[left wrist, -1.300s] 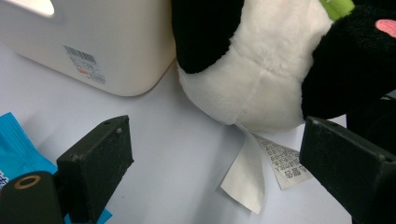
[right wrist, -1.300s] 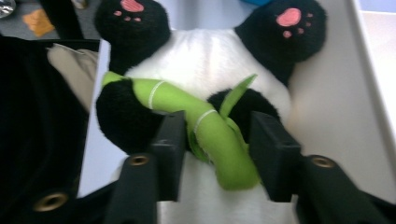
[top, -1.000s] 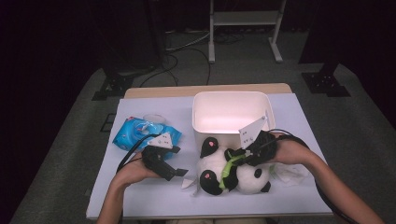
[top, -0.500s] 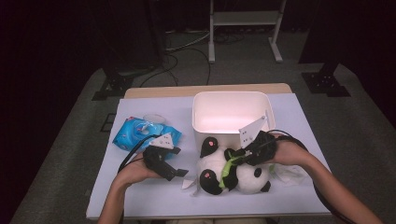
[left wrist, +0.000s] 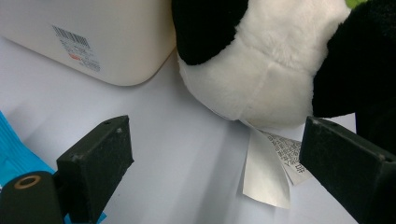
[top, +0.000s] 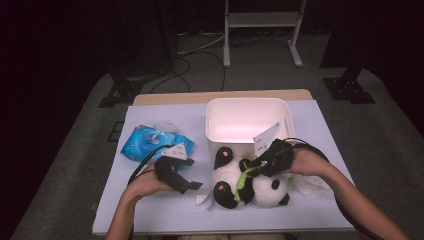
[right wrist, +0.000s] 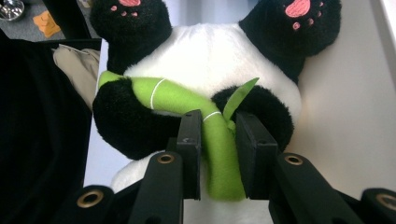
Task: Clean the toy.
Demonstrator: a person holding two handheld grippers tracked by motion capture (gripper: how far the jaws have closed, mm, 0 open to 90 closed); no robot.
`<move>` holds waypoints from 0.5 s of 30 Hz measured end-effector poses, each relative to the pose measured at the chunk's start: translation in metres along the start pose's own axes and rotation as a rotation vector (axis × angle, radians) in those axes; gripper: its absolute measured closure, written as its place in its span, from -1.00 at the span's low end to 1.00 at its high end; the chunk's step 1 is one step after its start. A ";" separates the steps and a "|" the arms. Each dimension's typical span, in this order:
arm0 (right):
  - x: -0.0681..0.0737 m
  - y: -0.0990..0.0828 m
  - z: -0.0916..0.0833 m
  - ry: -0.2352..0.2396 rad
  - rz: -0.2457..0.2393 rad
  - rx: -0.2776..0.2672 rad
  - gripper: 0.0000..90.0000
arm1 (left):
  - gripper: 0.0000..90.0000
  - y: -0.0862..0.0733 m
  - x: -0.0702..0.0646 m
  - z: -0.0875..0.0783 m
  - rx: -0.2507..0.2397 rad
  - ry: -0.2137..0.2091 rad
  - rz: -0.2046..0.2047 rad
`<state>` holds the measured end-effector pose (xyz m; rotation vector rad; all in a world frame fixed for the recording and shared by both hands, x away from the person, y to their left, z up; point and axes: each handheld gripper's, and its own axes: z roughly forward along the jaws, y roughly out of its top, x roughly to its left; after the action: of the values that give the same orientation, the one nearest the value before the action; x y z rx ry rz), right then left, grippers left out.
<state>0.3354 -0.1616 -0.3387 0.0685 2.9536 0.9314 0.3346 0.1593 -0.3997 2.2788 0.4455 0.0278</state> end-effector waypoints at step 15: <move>0.004 0.001 0.000 -0.020 -0.035 0.004 0.61 | -0.80 -0.001 0.002 0.000 0.004 0.001 -0.008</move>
<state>0.3315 -0.1601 -0.3380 0.0261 2.9282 0.9150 0.3357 0.1607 -0.4010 2.2811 0.4552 0.0238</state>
